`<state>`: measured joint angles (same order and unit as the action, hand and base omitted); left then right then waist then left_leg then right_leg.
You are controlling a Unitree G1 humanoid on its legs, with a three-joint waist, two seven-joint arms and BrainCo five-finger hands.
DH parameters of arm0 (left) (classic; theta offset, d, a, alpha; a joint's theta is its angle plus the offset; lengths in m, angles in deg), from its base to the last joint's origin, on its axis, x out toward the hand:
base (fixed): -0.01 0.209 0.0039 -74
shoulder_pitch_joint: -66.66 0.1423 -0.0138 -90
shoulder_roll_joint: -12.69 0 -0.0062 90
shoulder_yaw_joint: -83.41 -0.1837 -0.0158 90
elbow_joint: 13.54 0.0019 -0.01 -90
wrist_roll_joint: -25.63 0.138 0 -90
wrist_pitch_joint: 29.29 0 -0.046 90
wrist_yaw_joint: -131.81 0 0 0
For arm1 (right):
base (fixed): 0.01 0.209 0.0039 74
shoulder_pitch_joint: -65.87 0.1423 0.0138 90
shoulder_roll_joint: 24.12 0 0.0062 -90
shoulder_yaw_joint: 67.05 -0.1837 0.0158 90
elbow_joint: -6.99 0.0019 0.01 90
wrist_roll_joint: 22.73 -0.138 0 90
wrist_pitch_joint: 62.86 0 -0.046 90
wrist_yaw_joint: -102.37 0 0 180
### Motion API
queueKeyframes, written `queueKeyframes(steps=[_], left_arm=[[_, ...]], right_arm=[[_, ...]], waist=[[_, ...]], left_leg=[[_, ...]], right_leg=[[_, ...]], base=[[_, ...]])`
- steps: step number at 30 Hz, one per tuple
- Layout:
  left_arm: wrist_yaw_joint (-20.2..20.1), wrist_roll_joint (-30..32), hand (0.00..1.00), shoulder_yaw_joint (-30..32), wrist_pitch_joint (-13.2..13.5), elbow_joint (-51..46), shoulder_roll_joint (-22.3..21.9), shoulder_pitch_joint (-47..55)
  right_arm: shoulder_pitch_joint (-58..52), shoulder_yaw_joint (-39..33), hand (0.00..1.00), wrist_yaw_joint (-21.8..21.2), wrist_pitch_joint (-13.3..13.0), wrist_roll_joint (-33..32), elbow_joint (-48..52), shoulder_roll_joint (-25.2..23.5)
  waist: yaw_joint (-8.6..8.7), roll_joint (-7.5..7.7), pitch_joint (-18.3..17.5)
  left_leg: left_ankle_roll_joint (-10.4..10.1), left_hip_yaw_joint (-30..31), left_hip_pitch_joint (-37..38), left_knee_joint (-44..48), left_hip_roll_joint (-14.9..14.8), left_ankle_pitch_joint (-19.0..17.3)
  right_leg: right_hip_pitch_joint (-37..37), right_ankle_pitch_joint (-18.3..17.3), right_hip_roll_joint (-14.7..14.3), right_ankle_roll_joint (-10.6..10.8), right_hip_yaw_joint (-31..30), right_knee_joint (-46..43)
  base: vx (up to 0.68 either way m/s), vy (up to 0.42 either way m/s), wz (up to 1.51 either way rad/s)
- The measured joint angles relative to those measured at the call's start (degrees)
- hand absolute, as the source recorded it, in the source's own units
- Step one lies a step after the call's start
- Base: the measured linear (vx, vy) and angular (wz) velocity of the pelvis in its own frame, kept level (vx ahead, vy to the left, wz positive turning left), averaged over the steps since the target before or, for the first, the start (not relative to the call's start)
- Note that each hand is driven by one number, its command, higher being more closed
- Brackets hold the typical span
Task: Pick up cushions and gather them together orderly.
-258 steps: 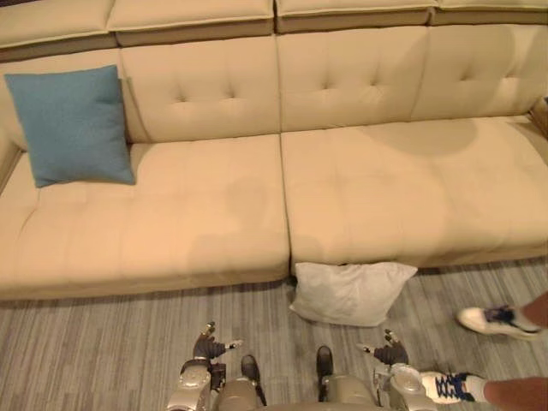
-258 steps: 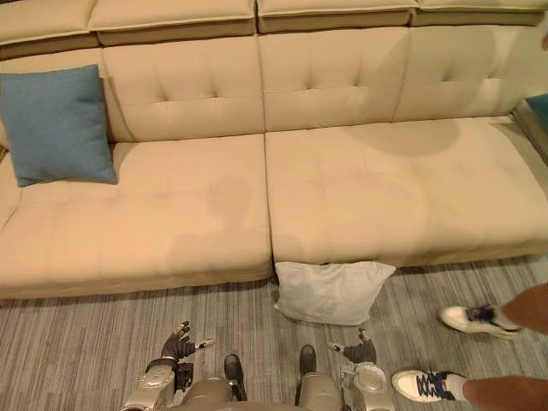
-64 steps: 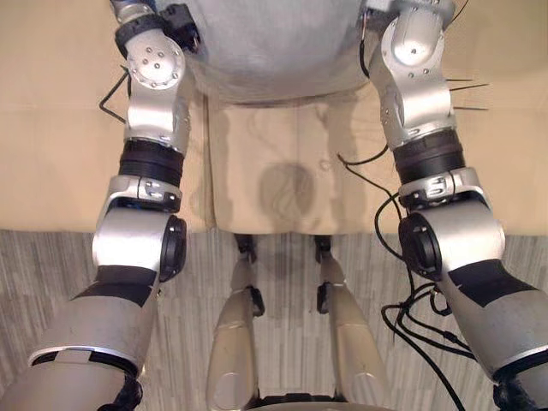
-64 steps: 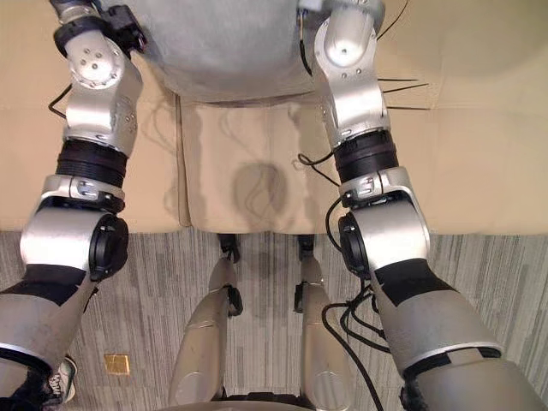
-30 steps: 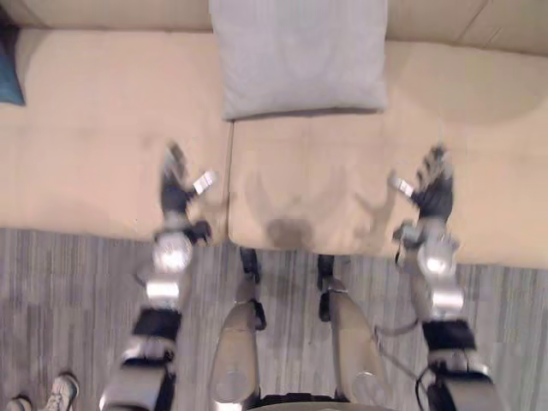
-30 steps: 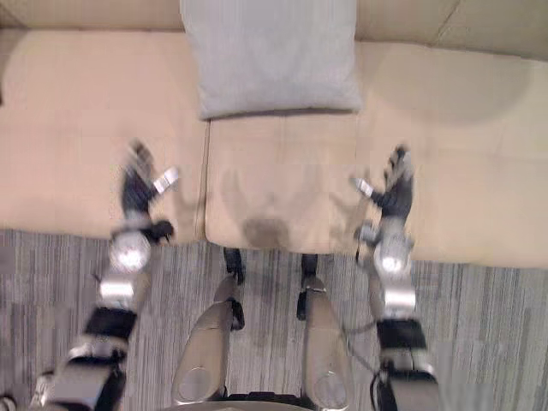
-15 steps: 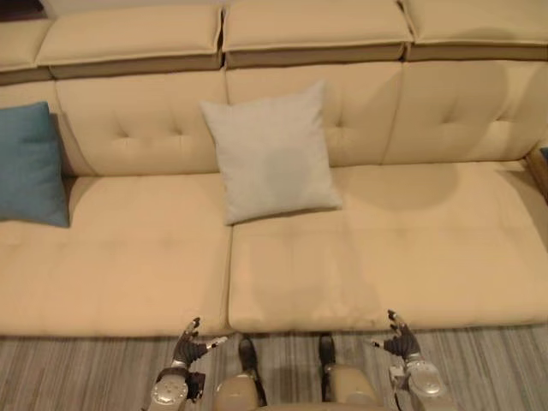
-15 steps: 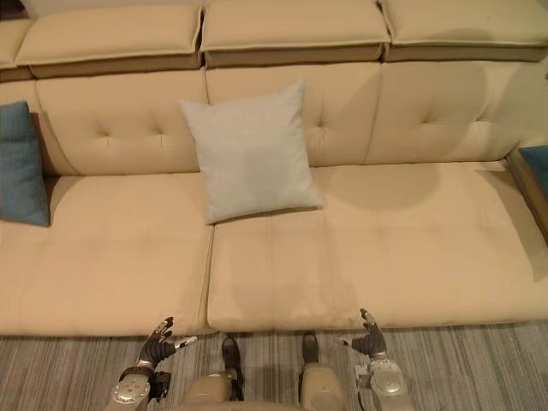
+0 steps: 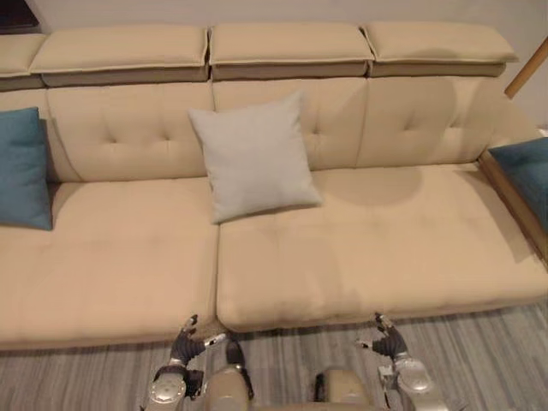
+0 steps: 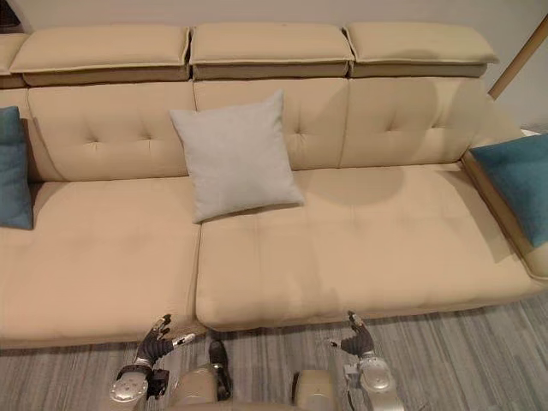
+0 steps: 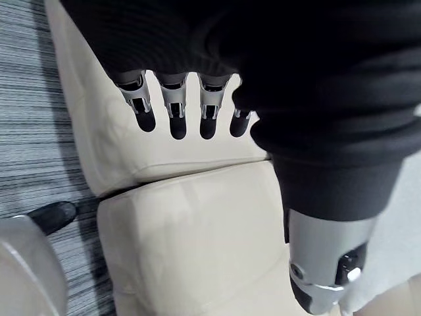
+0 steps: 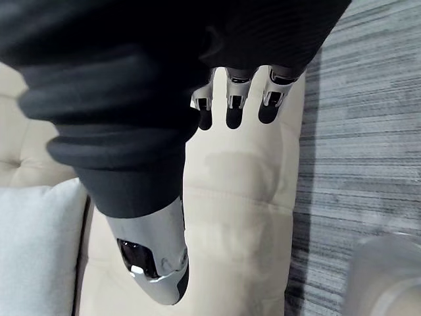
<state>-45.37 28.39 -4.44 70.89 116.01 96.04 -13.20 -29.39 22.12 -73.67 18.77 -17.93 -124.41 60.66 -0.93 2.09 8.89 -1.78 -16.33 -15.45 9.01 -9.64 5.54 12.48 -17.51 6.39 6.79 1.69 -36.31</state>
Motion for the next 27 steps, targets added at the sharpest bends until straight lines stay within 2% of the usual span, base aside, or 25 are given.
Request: queueKeyframes(steps=[1, 2, 3, 4, 6, 7, 8, 11, 13, 15, 18, 19, 20, 21, 22, 23, 24, 25, 26, 27], left_arm=[[0.0, -0.1, 0.00, -0.2, 0.1, -1.3, -1.1, 0.0], [0.0, -0.9, 0.00, -0.7, -0.2, -1.0, -2.5, -0.3], [0.1, -1.1, 0.00, -1.0, -0.3, -1.0, -2.8, -0.1], [0.2, -1.2, 0.00, -1.7, -0.3, -1.1, -2.8, -0.2], [0.3, -1.2, 0.00, -1.7, -0.3, -2.1, -3.1, 0.0], [0.4, -1.2, 0.00, -1.7, -0.3, -2.7, -3.3, 0.5], [0.5, -1.2, 0.00, -1.7, -0.4, -4.7, -3.6, 1.4], [1.1, -2.4, 0.00, -1.5, -0.3, -6.9, -4.8, 2.0], [1.1, -2.6, 0.00, -1.6, -0.3, -6.9, -5.0, 1.9], [1.1, -3.2, 0.00, -1.8, -0.3, -6.9, -5.0, 1.1], [1.1, -3.3, 0.00, -1.9, -0.3, -6.8, -5.0, -0.5], [1.1, -3.3, 0.00, -1.9, -0.3, -6.8, -4.8, -0.8], [1.1, -3.3, 0.00, -1.9, -0.3, -6.8, -4.7, -0.8], [1.1, -3.3, 0.00, -1.9, -0.3, -6.9, -4.5, -0.9], [1.1, -3.3, 0.00, -1.7, -0.3, -7.1, -4.5, -0.9], [1.1, -3.3, 0.00, -1.6, -0.4, -7.1, -4.5, -1.0], [1.1, -3.3, 0.00, -1.6, -0.5, -7.2, -4.4, -1.3], [1.1, -3.2, 0.00, -1.6, -0.5, -7.7, -4.1, -1.7], [1.1, -3.2, 0.00, -1.6, -0.5, -7.6, -4.0, -1.7], [1.1, -3.2, 0.00, -1.6, -0.5, -7.6, -3.7, -1.7]], right_arm=[[1.0, -0.6, 0.00, 0.7, -0.1, -0.4, 0.3, 0.5], [2.4, -1.7, 0.00, 1.3, 0.1, -0.9, 0.1, 1.0], [2.5, -2.3, 0.00, 1.5, 0.2, -1.2, 0.1, 1.0], [1.8, -3.0, 0.00, 1.7, 0.2, -2.0, 0.2, 1.0], [1.2, -4.1, 0.00, 2.2, 0.3, -2.3, 0.7, 0.7], [0.5, -4.5, 0.00, 2.4, 0.6, -2.5, 2.3, 0.8], [-0.5, -4.9, 0.00, 2.4, 0.7, -2.5, 4.7, 0.8], [-0.5, -5.0, 0.00, 2.4, 0.8, -2.5, 6.8, 0.2], [-0.4, -5.0, 0.00, 2.5, 0.8, -2.5, 6.8, -0.3], [-0.8, -5.1, 0.00, 2.5, 0.9, -2.5, 6.8, -0.8], [-1.4, -5.9, 0.00, 2.5, 0.9, -2.6, 6.8, -1.4], [-1.3, -6.2, 0.00, 2.5, 0.9, -3.1, 6.9, -2.1], [-1.0, -6.2, 0.00, 2.5, 0.9, -3.2, 6.9, -2.4], [-0.5, -6.1, 0.00, 2.5, 0.9, -3.4, 6.9, -2.9], [0.3, -6.0, 0.00, 2.5, 0.9, -4.1, 6.9, -3.8], [0.6, -5.9, 0.00, 2.5, 0.9, -4.4, 6.9, -3.9], [1.2, -6.0, 0.00, 2.6, 0.9, -4.6, 6.7, -3.9], [1.8, -5.8, 0.00, 2.6, 0.9, -4.7, 6.0, -3.9], [2.1, -5.6, 0.00, 2.6, 0.9, -4.7, 5.5, -3.9], [2.8, -5.1, 0.00, 2.6, 0.9, -4.7, 4.2, -3.8]], waist=[[-0.58, -0.53, 0.3], [-0.15, -2.73, 1.6], [0.19, -3.31, 1.8], [0.29, -3.23, 1.8], [-0.04, -3.20, 1.9], [0.15, -3.30, 1.8], [0.15, -3.41, 1.8], [-0.12, -3.79, 1.5], [0.10, -3.89, 1.4], [0.23, -3.13, 1.0], [0.76, -3.06, 1.0], [1.53, -3.03, 1.0], [1.69, -3.03, 1.0], [1.81, -3.04, 1.0], [1.71, -2.92, 0.9], [1.68, -2.84, 0.9], [1.92, -3.04, 1.1], [1.95, -3.05, 1.1], [1.97, -3.06, 1.1], [2.13, -3.16, 1.1]], left_leg=[[-1.2, 0.4, -1.9, -1.2, -0.3, 0.8], [-1.7, 2.3, -3.4, -2.7, -0.4, 1.0], [-3.2, 2.8, -3.3, -4.2, -0.4, 0.1], [-5.8, 3.3, -3.4, -5.5, -0.3, -1.4], [-5.4, 3.6, -3.9, -1.8, -0.3, -1.3], [-4.9, 3.7, -3.8, 4.5, 0.0, -2.1], [-4.0, 5.1, -1.8, 8.0, 0.3, -5.3], [-4.6, 10.0, 1.9, 8.4, 0.9, -10.1], [-4.8, 10.8, 3.9, 7.6, 0.9, -12.7], [-4.8, 8.7, 4.2, 6.9, 0.9, -13.3], [-3.7, 5.9, 3.9, 7.0, 1.4, -14.2], [-3.3, 3.9, 4.0, 7.8, 1.6, -14.9], [-3.2, 2.8, 4.0, 8.3, 1.5, -15.2], [-2.8, -0.2, 4.3, 9.7, 0.5, -16.2], [-2.0, -5.1, 5.2, 10.9, -1.3, -17.1], [-1.9, -7.1, 5.8, 11.2, -1.7, -17.5], [-1.6, -11.2, 7.5, 11.1, -2.5, -18.1], [-1.8, -15.9, 9.9, 11.1, -3.5, -19.1], [-2.1, -17.6, 11.1, 11.1, -3.8, -19.5], [-3.1, -21.6, 13.6, 11.0, -4.6, -20.3]], right_leg=[[-0.2, -3.3, -0.6, -3.3, 1.3, 4.6], [1.5, -3.4, -1.5, -4.9, 2.3, 4.3], [2.5, -3.2, -1.8, -5.4, 3.0, 3.9], [3.2, -2.3, -1.4, -6.8, 3.3, 4.7], [4.2, -0.8, -1.1, -8.3, 3.3, 5.9], [4.7, 0.5, -1.1, -8.4, 3.0, 6.8], [5.0, 1.9, -1.8, -8.0, 1.4, 8.1], [5.3, 4.6, -3.5, -6.9, -2.2, 10.3], [5.4, 5.3, -4.5, -6.1, -4.6, 10.4], [5.7, 6.6, -4.4, -4.7, -6.7, 12.3], [5.7, 10.2, -4.4, -3.5, -9.4, 17.5], [5.7, 12.3, -4.8, -2.4, -11.6, 19.7], [5.8, 13.0, -5.0, -2.1, -12.7, 20.4], [5.9, 15.1, -5.7, -1.8, -14.8, 21.9], [6.6, 17.1, -5.4, -3.7, -10.9, 23.8], [6.8, 17.3, -4.8, -5.1, -7.9, 24.3], [7.3, 16.7, -2.3, -8.0, -0.5, 24.0], [7.3, 16.0, 1.5, -10.5, 10.8, 22.6], [7.1, 15.6, 2.8, -11.0, 14.8, 22.1], [6.1, 15.1, 5.0, -12.3, 23.2, 21.2]], base=[[-0.29, -0.160, -0.07], [-0.37, -0.172, 0.03], [-0.42, -0.160, 0.25], [-0.29, -0.057, 0.11], [-0.26, -0.049, -0.05], [-0.19, -0.044, -0.28], [-0.12, -0.025, -0.34], [-0.09, 0.040, -0.69], [-0.10, 0.121, -0.74], [-0.12, 0.141, -0.61], [-0.06, 0.167, -0.65], [0.00, 0.129, -0.71], [0.00, 0.203, -1.09], [-0.01, 0.130, -1.52], [-0.01, 0.110, -1.65], [-0.01, 0.073, -1.77], [0.03, 0.093, -1.75], [0.05, 0.090, -1.77], [0.09, 0.072, -1.89], [0.16, -0.024, -2.00]])
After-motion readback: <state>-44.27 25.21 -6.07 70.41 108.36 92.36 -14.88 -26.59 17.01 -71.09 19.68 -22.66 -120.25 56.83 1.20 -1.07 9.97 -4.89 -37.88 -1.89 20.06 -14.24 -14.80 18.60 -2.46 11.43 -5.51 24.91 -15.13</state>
